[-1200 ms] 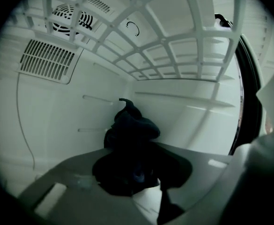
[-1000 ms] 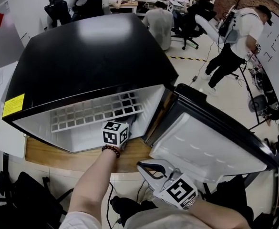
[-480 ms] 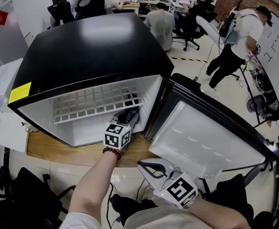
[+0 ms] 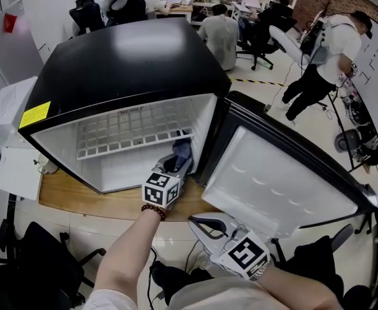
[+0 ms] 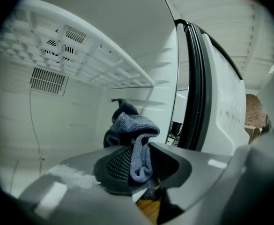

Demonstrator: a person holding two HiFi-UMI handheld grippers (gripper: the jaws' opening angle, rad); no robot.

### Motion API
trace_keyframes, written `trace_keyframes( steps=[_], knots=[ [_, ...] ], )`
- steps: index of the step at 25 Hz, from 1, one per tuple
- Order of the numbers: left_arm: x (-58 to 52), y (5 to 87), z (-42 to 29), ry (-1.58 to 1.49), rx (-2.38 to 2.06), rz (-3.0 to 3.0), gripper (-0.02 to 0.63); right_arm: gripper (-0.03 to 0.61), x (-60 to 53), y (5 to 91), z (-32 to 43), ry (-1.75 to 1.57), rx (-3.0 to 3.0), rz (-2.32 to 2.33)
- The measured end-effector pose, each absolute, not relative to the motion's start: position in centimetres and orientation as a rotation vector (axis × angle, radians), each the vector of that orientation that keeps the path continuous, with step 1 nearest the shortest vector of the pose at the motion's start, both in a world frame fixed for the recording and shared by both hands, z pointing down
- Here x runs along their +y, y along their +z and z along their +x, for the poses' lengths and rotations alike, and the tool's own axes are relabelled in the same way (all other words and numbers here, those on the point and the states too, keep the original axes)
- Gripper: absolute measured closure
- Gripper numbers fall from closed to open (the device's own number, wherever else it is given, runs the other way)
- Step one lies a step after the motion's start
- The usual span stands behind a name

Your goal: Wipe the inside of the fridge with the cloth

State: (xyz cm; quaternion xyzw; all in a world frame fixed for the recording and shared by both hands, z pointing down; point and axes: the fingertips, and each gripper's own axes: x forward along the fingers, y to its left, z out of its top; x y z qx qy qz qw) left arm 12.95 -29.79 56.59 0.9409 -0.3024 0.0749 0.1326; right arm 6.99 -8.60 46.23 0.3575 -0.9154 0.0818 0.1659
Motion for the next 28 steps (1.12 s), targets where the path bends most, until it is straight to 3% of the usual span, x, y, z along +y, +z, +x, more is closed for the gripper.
trace_keyframes(
  steps=[28],
  knots=[
    [-24.9,54.5,12.0,0.177,-0.801,2.735,0.508,0.577,-8.7,44.8,9.1,0.279,-2.655,1.079]
  ],
)
